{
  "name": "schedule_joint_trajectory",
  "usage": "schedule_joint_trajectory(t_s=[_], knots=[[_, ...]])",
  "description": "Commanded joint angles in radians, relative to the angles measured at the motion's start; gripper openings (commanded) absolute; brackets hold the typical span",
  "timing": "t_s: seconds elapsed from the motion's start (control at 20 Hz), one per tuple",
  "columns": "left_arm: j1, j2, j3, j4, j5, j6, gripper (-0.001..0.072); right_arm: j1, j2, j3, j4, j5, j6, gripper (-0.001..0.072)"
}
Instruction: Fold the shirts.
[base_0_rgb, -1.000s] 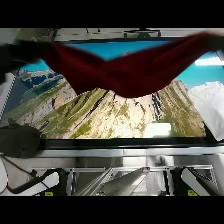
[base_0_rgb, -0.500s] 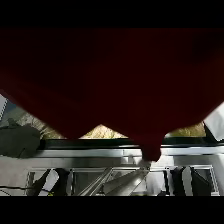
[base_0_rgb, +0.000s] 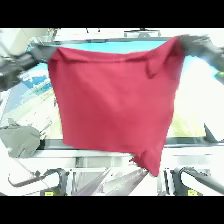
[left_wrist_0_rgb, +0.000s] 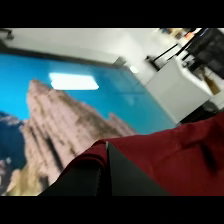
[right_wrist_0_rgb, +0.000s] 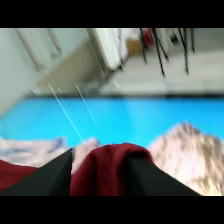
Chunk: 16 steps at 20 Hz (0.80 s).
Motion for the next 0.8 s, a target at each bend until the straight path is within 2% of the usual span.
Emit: schedule_joint_trajectory(t_s=[0.0, 0.05, 0.1, 0.2, 0.25, 0.35, 0.45, 0.55, 0.75], knots=[[-0.038, -0.224, 0.067, 0.109, 0.040, 0.029, 0.0154, 0.068, -0.254, 0.024, 0.030, -0.154, -0.016, 0.0383], [-0.015, -0.258, 0.104, 0.110, -0.011, 0.027, 0.0350, 0.053, -0.263, 0.024, 0.062, -0.124, -0.016, 0.0383], [0.016, -0.277, 0.140, 0.111, -0.071, 0.025, 0.0379, 0.032, -0.252, 0.024, 0.069, -0.082, -0.017, 0.0383], [0.100, -0.286, 0.195, 0.121, -0.198, -0.013, 0.0378, -0.037, -0.192, 0.024, 0.011, 0.032, -0.001, 0.0382], [0.147, -0.276, 0.211, 0.158, -0.243, -0.089, 0.0377, -0.085, -0.151, 0.024, -0.053, 0.108, 0.067, 0.0380], [0.227, -0.240, 0.215, 0.303, -0.345, -0.221, 0.0375, -0.188, -0.074, 0.023, -0.188, 0.272, 0.204, 0.0319], [0.268, -0.200, 0.186, 0.512, -0.475, -0.344, 0.0374, -0.291, 0.003, -0.008, -0.291, 0.429, 0.291, 0.0320], [0.291, -0.126, 0.045, 0.638, -0.537, -0.380, 0.0375, -0.405, 0.093, -0.097, -0.378, 0.520, 0.359, 0.0321], [0.301, 0.017, -0.323, 0.748, -0.488, -0.378, 0.0375, -0.648, 0.255, -0.363, -0.422, 0.547, 0.385, 0.0326]])
